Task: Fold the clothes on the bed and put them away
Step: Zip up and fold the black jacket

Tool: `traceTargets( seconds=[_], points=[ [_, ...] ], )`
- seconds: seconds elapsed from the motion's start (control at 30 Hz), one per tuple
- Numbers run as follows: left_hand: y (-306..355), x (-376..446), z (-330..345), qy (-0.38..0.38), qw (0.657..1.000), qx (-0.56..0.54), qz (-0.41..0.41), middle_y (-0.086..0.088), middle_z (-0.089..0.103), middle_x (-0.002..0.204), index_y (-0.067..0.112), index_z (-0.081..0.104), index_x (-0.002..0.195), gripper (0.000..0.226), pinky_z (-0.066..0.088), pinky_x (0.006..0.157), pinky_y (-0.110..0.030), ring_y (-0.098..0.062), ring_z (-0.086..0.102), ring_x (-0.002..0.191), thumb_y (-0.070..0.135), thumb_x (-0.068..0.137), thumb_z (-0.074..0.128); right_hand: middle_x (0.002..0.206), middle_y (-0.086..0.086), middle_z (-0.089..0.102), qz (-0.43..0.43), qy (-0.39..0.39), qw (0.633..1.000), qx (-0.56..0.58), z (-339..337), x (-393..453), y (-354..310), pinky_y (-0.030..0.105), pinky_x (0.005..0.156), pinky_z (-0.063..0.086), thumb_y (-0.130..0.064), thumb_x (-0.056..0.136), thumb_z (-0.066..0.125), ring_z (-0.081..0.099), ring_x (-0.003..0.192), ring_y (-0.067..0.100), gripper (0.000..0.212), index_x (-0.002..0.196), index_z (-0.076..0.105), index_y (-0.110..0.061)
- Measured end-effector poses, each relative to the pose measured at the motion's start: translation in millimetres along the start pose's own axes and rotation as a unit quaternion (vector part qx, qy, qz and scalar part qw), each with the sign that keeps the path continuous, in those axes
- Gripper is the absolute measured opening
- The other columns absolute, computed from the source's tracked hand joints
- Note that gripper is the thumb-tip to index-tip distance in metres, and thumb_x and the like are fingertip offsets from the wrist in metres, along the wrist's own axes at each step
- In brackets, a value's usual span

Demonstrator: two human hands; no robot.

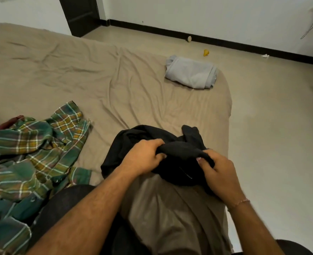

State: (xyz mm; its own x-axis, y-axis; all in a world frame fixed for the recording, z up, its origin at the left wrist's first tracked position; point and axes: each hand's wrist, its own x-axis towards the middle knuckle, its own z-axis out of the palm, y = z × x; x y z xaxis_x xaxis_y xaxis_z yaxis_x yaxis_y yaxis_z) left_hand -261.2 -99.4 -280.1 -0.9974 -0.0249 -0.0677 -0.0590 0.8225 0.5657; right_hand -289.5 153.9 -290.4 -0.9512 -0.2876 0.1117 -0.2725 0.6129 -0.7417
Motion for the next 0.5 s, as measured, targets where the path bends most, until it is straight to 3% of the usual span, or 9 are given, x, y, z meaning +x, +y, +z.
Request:
traceTargets(
  seconds=[0.1,0.2,0.27,0.37,0.43,0.5],
  points=[
    [2,-6,-14,0.158,0.977,-0.094,0.112,0.011,0.074,0.107,0.026,0.068,0.119,0.030,0.054,0.092,-0.031,-0.009,0.069,0.101,0.011,0.094,0.061,0.091,0.009,0.072,0.030,-0.115,0.967,0.224,-17,-23,-26,0.045,0.082,0.058,-0.026,0.104,0.058,0.069,0.088,0.026,0.019,0.101,0.075,-0.018],
    [13,-16,-21,0.218,0.946,-0.122,0.207,0.008,0.070,0.122,0.015,0.066,0.131,0.038,0.045,0.105,-0.023,-0.007,0.064,0.117,0.001,0.095,0.064,0.098,0.019,0.072,0.069,-0.157,0.926,0.336,-20,-42,-40,0.035,0.084,0.057,-0.020,0.101,0.058,0.070,0.096,0.031,0.020,0.104,0.077,-0.012],
    [15,-14,-15,0.182,0.965,-0.114,0.149,0.008,0.063,0.130,0.019,0.049,0.150,0.056,0.043,0.109,-0.025,-0.008,0.057,0.123,0.016,0.097,0.068,0.098,0.007,0.074,0.103,-0.148,0.953,0.244,-11,-43,-33,0.034,0.087,0.055,-0.012,0.102,0.058,0.071,0.095,0.023,0.018,0.108,0.074,-0.017],
    [1,-3,-1,0.039,0.999,-0.008,-0.007,0.001,0.044,0.154,0.025,0.023,0.163,0.088,0.037,0.119,-0.038,-0.021,0.040,0.144,0.046,0.092,0.071,0.096,-0.018,0.067,0.125,-0.058,0.990,0.003,-2,-39,-16,0.028,0.079,0.051,-0.013,0.102,0.055,0.066,0.087,0.007,0.036,0.130,0.053,-0.035],
    [-10,2,2,-0.030,0.998,0.033,-0.039,-0.001,0.034,0.161,0.023,0.024,0.163,0.098,0.034,0.122,-0.042,-0.025,0.033,0.149,0.057,0.086,0.075,0.102,-0.022,0.061,0.126,0.017,0.992,-0.020,-4,-34,-9,0.033,0.085,0.052,-0.019,0.102,0.056,0.064,0.092,0.008,0.042,0.141,0.045,-0.033],
    [-15,4,1,-0.052,0.998,0.030,-0.033,0.001,0.037,0.159,0.026,0.027,0.161,0.100,0.037,0.121,-0.041,-0.022,0.037,0.147,0.055,0.081,0.080,0.111,-0.022,0.061,0.117,0.054,0.991,0.040,-8,-30,-8,0.032,0.088,0.056,-0.032,0.101,0.061,0.064,0.096,0.004,0.045,0.143,0.044,-0.035]
  ],
)
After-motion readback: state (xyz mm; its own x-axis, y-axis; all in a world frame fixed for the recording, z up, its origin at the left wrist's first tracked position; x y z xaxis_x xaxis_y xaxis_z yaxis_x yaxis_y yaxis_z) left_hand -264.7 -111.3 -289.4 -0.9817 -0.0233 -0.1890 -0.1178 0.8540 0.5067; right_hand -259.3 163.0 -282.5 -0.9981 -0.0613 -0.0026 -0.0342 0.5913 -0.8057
